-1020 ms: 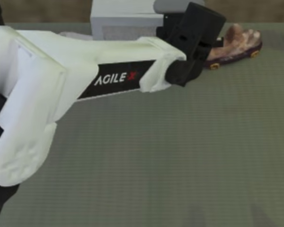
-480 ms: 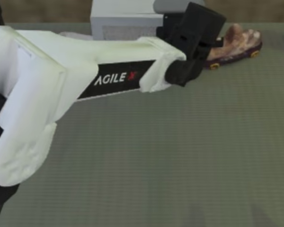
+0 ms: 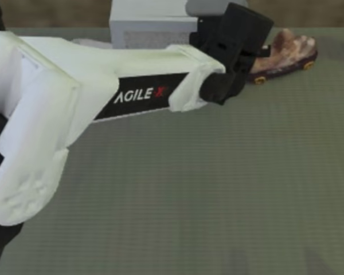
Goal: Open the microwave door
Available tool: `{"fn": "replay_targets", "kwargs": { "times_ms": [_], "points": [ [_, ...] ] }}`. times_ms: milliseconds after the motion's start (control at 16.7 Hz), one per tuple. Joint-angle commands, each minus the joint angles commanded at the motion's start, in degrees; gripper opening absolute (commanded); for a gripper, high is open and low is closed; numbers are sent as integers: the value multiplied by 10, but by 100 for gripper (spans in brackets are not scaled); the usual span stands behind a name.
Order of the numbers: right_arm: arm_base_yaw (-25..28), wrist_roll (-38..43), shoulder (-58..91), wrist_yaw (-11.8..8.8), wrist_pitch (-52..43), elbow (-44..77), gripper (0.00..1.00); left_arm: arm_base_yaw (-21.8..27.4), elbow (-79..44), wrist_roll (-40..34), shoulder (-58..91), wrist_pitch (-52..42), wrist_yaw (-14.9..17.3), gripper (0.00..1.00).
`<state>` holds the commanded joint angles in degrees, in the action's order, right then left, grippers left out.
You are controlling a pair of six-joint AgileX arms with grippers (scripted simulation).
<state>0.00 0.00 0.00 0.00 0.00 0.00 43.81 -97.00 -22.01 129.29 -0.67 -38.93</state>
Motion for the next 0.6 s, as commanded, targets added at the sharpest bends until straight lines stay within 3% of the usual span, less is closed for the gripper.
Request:
{"fn": "replay_targets", "kwargs": {
  "times_ms": [300, 600],
  "points": [
    [0, 0, 0, 0, 0, 0, 100, 5, -39, -11, 22, -37, 15, 0],
    [0, 0, 0, 0, 0, 0, 100, -3, -213, -42, 96, -214, 59, 0]
  ]
}}
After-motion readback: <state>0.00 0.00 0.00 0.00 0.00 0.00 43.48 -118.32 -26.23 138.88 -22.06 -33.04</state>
